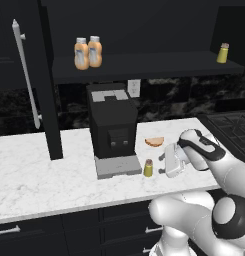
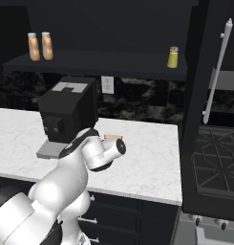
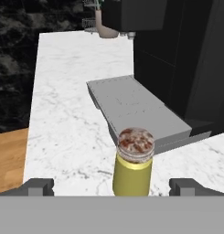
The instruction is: Put the shaker and condiment bottle from the counter next to their counterparts in the cabinet.
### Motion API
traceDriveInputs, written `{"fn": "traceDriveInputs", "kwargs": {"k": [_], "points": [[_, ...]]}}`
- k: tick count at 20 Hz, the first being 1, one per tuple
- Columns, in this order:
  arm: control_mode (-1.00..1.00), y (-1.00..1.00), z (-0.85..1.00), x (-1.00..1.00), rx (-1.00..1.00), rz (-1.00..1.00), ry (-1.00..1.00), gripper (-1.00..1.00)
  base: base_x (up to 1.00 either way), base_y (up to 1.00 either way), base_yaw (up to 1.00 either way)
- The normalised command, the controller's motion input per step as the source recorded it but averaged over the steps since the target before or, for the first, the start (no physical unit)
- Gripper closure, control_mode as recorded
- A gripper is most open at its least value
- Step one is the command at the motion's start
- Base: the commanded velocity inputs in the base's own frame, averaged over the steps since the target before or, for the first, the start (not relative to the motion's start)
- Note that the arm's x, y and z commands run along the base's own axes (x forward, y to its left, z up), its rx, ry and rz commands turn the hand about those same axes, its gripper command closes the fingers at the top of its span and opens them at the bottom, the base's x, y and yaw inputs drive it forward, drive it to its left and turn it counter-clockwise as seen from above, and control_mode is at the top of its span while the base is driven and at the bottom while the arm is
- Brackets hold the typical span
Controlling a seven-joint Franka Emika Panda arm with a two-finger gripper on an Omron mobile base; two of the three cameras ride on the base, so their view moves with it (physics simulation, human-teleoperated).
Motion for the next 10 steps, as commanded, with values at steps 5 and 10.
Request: {"fn": "traceDriveInputs", "kwargs": {"k": [5,10], "points": [[-1.0,0.0,-0.08,0.03,0.0,0.0,0.0,-1.0,0.0,0.0,0.0],[-1.0,0.04,-0.1,0.04,0.0,0.0,0.0,-1.0,0.0,0.0,0.0]]}}
